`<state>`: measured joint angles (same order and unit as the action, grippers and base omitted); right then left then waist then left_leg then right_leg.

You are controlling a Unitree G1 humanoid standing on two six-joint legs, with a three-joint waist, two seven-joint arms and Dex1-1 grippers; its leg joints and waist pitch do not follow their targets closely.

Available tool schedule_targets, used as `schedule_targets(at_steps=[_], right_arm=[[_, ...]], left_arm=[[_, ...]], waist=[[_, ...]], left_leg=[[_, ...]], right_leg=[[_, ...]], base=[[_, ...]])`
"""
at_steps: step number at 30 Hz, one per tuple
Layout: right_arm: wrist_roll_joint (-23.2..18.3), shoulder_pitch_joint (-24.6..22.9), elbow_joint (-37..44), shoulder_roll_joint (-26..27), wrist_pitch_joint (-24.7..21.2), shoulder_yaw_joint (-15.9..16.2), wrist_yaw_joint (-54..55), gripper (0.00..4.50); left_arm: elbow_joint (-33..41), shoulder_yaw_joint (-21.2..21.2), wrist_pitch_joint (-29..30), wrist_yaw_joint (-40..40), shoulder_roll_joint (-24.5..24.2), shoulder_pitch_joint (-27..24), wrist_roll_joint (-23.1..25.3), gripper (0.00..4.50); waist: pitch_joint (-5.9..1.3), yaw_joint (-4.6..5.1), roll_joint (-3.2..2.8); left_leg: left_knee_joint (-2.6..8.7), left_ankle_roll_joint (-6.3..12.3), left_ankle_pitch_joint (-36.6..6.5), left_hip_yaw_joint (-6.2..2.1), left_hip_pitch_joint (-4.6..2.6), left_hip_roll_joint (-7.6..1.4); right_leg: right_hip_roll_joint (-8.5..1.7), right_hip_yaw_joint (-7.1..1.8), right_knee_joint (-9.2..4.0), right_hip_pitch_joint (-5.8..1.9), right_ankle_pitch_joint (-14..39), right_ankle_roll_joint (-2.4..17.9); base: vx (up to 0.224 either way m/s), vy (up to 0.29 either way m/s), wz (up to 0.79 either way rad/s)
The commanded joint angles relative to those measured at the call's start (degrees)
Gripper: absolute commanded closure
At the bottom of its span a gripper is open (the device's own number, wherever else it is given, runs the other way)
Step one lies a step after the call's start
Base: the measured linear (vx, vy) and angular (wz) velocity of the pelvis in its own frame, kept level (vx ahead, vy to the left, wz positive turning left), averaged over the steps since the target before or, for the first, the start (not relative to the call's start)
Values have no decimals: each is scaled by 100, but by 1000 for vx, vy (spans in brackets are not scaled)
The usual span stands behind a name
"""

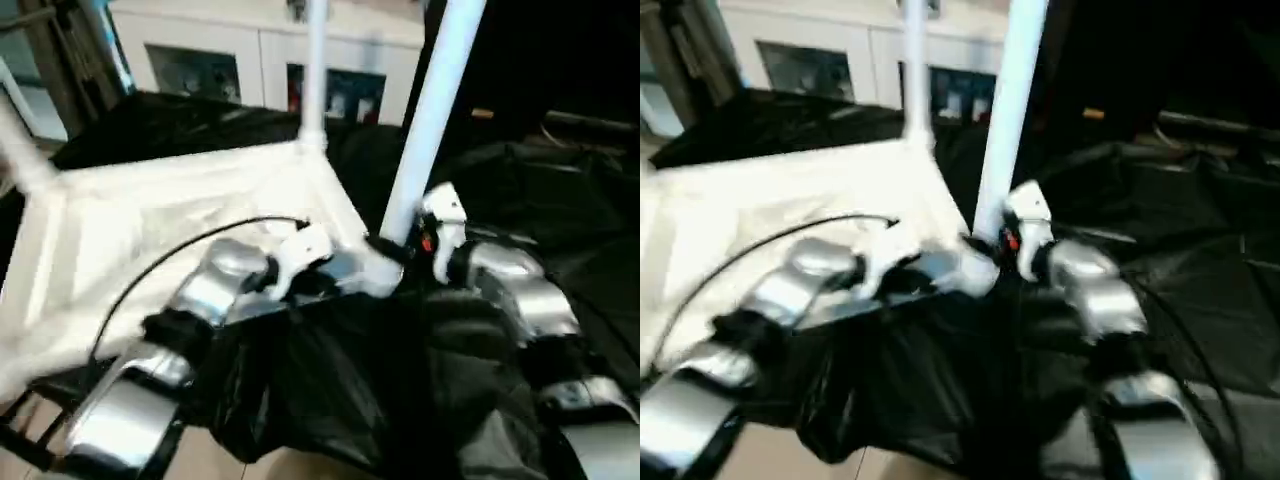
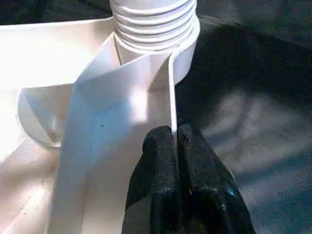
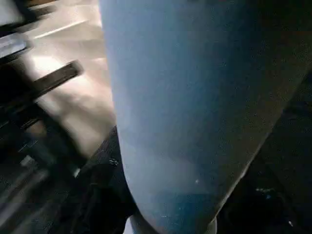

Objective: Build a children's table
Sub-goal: Insert table leg to table base

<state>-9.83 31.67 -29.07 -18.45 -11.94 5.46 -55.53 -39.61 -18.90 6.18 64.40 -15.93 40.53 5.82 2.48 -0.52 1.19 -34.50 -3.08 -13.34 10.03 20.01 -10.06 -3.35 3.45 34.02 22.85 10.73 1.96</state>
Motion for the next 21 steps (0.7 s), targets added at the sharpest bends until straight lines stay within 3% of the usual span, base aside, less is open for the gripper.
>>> schedule_targets(at_steps=[1,8,14,18,21], right_arm=[[180,-403,-251,53,-438,740,-541,262],[-34,-792,503,-378,-531,961,-1405,262],[23,-887,609,-415,-500,1017,-1444,262],[178,-832,331,-187,-340,841,-895,262],[321,-667,-191,251,-91,411,376,262]], left_arm=[[575,-104,-366,452,154,130,-357,450],[815,-70,-519,1014,-225,-23,-502,450],[813,-45,-523,1020,-240,-40,-475,450],[720,-4,-458,777,-106,-11,-406,450],[463,68,-266,136,188,131,-271,450]], waist=[[-286,-29,-53],[-296,-155,-91],[-306,-173,-78],[-295,-163,-75],[-286,-144,-74]], left_leg=[[447,604,-535,-106,-7,-406],[441,495,-437,-82,-46,-421],[441,413,-420,-89,-31,-406],[450,356,-488,-95,-23,-395],[455,193,-658,-81,-62,-385]], right_leg=[[-564,-326,-327,-324,418,1674],[-550,-311,-289,-312,235,1679],[-557,-302,-280,-338,163,1674],[-560,-304,-305,-335,332,1632],[-565,-320,-358,-288,762,1565]], base=[[0,0,0],[0,0,0],[0,0,0],[0,0,0],[0,0,0]])
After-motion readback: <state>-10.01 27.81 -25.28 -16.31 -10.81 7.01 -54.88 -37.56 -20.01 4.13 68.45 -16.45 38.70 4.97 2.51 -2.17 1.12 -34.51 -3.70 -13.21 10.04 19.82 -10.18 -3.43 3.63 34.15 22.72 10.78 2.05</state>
